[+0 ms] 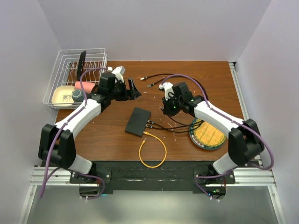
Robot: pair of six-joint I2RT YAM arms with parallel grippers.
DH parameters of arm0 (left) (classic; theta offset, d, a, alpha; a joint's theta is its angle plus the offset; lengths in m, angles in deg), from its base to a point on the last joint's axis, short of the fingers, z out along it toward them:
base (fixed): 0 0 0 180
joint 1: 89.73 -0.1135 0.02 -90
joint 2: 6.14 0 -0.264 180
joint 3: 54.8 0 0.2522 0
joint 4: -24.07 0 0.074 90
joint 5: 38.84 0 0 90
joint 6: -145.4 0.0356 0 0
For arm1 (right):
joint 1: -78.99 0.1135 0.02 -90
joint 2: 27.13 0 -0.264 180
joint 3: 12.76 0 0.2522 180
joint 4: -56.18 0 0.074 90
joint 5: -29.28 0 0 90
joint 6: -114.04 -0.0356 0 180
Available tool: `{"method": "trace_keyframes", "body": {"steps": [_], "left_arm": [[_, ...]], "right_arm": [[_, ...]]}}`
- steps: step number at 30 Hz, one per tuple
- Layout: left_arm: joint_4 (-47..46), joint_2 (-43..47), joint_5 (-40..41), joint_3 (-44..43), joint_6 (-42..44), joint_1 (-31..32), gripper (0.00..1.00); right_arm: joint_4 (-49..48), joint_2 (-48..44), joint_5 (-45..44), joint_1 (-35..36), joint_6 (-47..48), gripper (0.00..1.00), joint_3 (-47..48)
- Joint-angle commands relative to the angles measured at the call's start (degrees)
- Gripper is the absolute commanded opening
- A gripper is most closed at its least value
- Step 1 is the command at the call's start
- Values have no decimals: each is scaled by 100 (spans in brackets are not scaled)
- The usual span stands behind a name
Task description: Insert the plug into the switch port
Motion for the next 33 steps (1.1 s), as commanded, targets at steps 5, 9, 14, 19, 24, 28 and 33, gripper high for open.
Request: {"method": "trace_keyframes", "body": {"steps": [5,9,14,19,24,28,33], "left_arm": [[17,-665,61,183,350,-35,83],[-141,-937,78,298,446,-35,81],[-176,-1105,201,359,604,-44,79],[-203,-1245,167,430,657,-52,78],[-361,-1412,-150,544,657,-52,73],[-335,-1614,-291,500,666,-52,68],[-448,-1869,-492,509,640,-52,63]], "right_arm": [[65,824,-490,474,189,0,474],[57,1097,-772,711,312,0,535],[-66,1335,-825,756,417,0,588],[-128,1484,-1044,782,628,0,632],[-119,1660,-1089,791,742,0,711],[-154,1695,-1098,835,813,0,658],[-172,1748,-1194,975,909,0,606]]}}
